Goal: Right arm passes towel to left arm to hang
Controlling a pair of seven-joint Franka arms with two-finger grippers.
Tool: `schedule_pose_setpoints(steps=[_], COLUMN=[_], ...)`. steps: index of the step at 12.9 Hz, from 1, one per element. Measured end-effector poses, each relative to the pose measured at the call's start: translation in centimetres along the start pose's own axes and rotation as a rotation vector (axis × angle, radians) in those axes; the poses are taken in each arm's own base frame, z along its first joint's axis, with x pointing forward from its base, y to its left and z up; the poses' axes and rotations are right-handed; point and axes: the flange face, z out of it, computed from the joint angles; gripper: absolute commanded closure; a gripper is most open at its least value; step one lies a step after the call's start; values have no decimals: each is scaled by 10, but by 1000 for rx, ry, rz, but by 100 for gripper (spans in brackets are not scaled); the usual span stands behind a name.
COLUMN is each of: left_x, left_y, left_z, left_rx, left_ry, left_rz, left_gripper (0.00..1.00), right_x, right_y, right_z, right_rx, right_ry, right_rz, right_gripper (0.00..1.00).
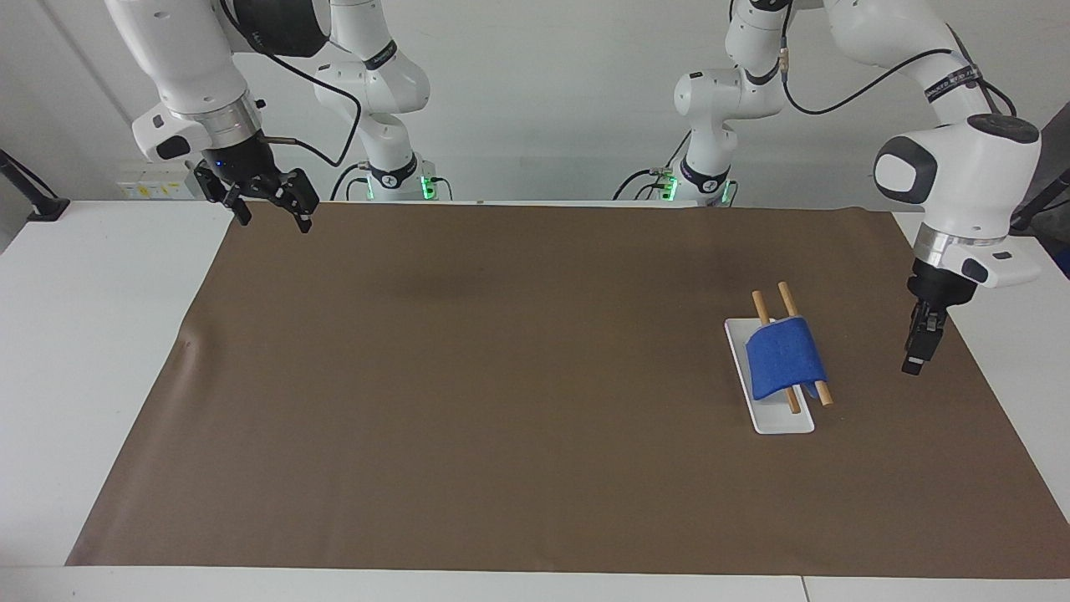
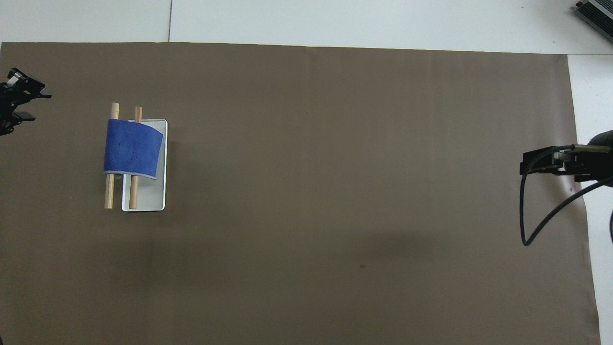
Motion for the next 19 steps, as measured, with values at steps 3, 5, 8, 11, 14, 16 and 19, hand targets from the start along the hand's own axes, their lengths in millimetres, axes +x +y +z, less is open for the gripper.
schedule_pose_setpoints(steps=[3,5,8,11,14,16,19], left_x=[-4,-11,-39,-69,-69,-67,-67], left_y=[11,18,19,26,18,14,13], left_z=[-25,-53,-108,-142,-148,-149,-150], left_rx=[48,66,86,113,153,159,151], left_ry=[-75,-120,-183,-249,-271,-274,-284], left_rz=[99,170,246,371,594,685,766], left_gripper=[42,42,42,42,42,41,41], right_x=[0,0,1,2,3,4,4], right_y=[-4,-2,4,6,4,7,10], right_z=[0,-1,-5,-5,-6,-5,-5], right_rx=[0,0,2,3,5,7,8], right_ry=[2,4,12,19,33,32,32], right_rz=[-4,10,29,34,31,35,38], right_gripper=[0,0,0,0,0,0,0])
